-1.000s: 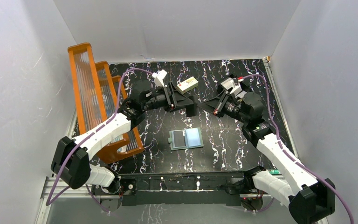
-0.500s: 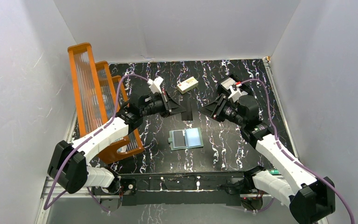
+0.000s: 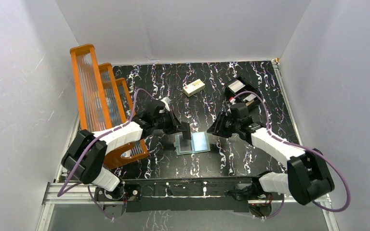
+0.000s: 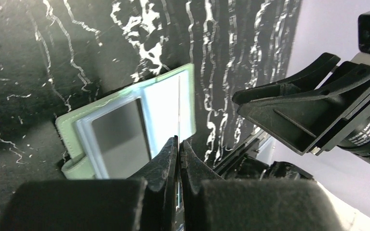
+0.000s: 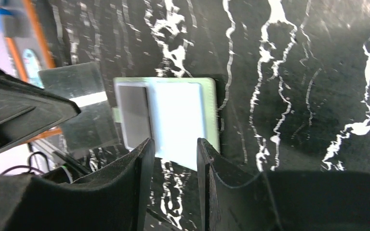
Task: Put the credit cards into the card holder
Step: Insert the credit card into the card holder.
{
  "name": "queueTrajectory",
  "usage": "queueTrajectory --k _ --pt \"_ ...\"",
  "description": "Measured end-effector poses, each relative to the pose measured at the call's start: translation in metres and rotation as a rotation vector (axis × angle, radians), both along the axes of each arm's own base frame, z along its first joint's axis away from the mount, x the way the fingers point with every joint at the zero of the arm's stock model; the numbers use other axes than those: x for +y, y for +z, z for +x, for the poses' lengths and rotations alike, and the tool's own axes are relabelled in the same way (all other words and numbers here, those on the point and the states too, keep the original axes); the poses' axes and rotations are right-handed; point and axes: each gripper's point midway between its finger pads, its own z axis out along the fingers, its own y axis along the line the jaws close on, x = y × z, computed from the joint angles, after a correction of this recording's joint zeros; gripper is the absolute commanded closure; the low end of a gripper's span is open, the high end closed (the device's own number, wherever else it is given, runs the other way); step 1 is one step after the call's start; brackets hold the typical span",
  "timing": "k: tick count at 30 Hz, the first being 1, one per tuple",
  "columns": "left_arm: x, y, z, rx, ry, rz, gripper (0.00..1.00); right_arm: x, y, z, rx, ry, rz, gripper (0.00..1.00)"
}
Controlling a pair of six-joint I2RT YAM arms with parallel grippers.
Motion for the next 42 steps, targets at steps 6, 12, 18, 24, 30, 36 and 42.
queueTrajectory --k 6,12,18,24,30,36,42 --pt "-0.006 -0.035 -0.012 0.076 -0.010 0.043 1.00 0.000 -0.043 -0.011 0.103 0.040 -0.087 0.57" --pt "-0.009 -0.056 -0.021 0.117 -0.014 0.060 1.00 0.006 -0.062 -0.028 0.140 0.084 -0.126 0.62" --pt "-0.006 -0.067 -0.025 0.138 -0.008 0.072 1.00 0.011 -0.072 -0.040 0.156 0.095 -0.136 0.68" --pt "-0.007 -0.069 -0.023 0.124 -0.006 0.053 1.00 0.019 -0.074 -0.043 0.144 0.098 -0.125 0.72" --pt "-0.006 -0.069 -0.025 0.133 -0.019 0.070 1.00 0.023 -0.075 -0.044 0.141 0.084 -0.112 0.74" --pt "-0.005 -0.064 -0.024 0.106 -0.053 0.098 1.00 0.023 -0.075 -0.044 0.138 0.081 -0.117 0.71" --pt "-0.007 -0.070 -0.027 0.105 -0.091 0.097 0.94 0.023 -0.074 -0.044 0.136 0.081 -0.113 0.68"
